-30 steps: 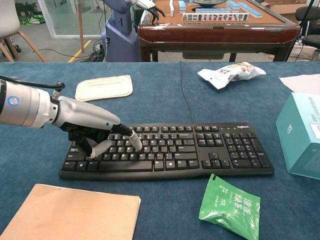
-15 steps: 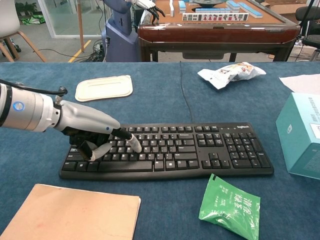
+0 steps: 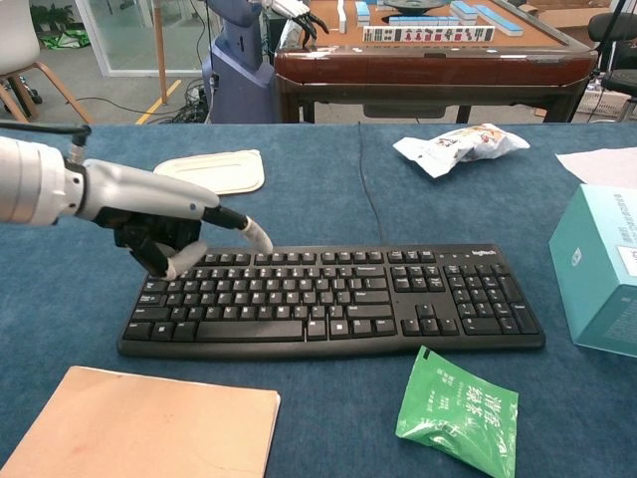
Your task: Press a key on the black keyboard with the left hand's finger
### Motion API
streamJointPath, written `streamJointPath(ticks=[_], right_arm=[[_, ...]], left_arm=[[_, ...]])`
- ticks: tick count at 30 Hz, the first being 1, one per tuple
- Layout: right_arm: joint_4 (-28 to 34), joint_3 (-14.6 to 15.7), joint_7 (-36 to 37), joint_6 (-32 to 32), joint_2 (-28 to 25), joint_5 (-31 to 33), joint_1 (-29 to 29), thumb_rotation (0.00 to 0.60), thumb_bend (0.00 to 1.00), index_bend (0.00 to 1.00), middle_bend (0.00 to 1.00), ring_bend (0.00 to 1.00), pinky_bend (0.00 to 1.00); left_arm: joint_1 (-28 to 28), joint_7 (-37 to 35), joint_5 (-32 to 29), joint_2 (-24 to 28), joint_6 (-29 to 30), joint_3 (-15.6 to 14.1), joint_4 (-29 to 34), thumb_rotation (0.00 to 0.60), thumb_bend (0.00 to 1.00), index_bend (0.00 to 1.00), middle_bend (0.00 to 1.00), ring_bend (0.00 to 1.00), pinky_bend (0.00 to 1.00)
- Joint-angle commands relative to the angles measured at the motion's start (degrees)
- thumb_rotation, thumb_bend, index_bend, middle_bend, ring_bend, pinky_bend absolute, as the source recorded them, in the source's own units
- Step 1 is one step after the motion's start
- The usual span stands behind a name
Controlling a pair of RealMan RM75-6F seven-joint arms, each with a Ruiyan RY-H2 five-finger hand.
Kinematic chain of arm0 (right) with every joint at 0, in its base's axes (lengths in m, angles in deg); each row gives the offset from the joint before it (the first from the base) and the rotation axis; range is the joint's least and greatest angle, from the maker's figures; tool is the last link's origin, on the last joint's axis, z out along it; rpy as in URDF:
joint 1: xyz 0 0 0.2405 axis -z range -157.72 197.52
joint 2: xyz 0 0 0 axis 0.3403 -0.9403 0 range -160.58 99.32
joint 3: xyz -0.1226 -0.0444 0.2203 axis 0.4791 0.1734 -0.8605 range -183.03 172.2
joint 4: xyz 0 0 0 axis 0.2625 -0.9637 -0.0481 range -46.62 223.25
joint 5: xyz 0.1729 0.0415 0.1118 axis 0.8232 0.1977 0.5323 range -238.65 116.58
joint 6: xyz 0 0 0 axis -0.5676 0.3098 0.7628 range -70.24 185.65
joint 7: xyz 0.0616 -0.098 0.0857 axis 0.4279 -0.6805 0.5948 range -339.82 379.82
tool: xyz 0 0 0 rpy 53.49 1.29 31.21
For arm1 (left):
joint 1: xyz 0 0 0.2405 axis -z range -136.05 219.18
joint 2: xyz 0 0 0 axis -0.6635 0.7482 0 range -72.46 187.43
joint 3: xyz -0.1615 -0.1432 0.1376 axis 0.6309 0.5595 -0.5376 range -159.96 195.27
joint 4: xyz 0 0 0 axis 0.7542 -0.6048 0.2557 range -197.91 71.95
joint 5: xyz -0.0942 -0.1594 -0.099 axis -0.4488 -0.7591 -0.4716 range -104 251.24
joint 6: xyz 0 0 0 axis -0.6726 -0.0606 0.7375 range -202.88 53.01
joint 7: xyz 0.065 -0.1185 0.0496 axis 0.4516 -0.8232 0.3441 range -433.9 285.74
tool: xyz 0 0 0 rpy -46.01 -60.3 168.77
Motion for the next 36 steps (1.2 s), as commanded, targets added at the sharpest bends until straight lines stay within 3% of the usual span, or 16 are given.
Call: streamJointPath(ticks=[1,5,8,12,17,22,31,36], right_arm=[[-0.1,0.0,0.1,0.0,0.0,0.0,0.0,0.600,0.11,0.05,0.13,0.08,0.07],[-0.4,-0.1,0.3,-0.2,0.3,-0.1,-0.2,0.600,0.11,0.05,0.13,0.08,0.07],[-0.5,-0.1,0.4,-0.4,0.5,-0.3,-0.5,0.600,0.11,0.05,0.13,0.08,0.07],[-0.6,-0.2,0.4,-0.5,0.4,-0.3,-0.6,0.600,0.11,0.05,0.13,0.08,0.07],[-0.8,-0.2,0.4,-0.7,0.5,-0.1,-0.6,0.600,0.11,0.05,0.13,0.08,0.07],[-1.1,-0.2,0.7,-1.2,0.8,0.0,-0.9,0.600,0.11,0.05,0.13,0.08,0.07],[-1.9,0.0,1.3,-1.9,1.4,0.0,-1.1,0.600,0.11,0.05,0.13,0.08,0.07],[-1.9,0.0,1.4,-1.6,1.3,-0.2,-1.1,0.600,0.11,0.05,0.13,0.08,0.07]], left_arm=[[-4.9,-4.8,3.9,4.0,6.3,1.1,2.6,0.600,0.74,0.09,0.79,0.82,0.99],[-9.9,-6.4,4.7,6.1,14.0,1.5,3.5,0.600,0.58,0.07,0.64,0.71,0.96],[-13.5,-5.7,4.4,6.9,19.6,1.6,4.1,0.600,0.43,0.07,0.53,0.62,0.85],[-18.0,-5.6,4.6,7.8,26.1,1.7,4.4,0.585,0.31,0.07,0.35,0.40,0.46],[-24.1,-6.2,5.1,8.6,34.6,1.8,4.0,0.540,0.28,0.07,0.21,0.26,0.21],[-29.9,-7.0,6.8,9.4,41.3,1.1,3.7,0.598,0.28,0.07,0.19,0.24,0.17],[-39.4,-4.7,10.2,8.1,51.6,-1.0,3.4,0.600,0.28,0.07,0.19,0.24,0.17],[-42.5,-3.8,11.1,7.5,54.5,-1.0,3.7,0.600,0.28,0.07,0.19,0.24,0.17]])
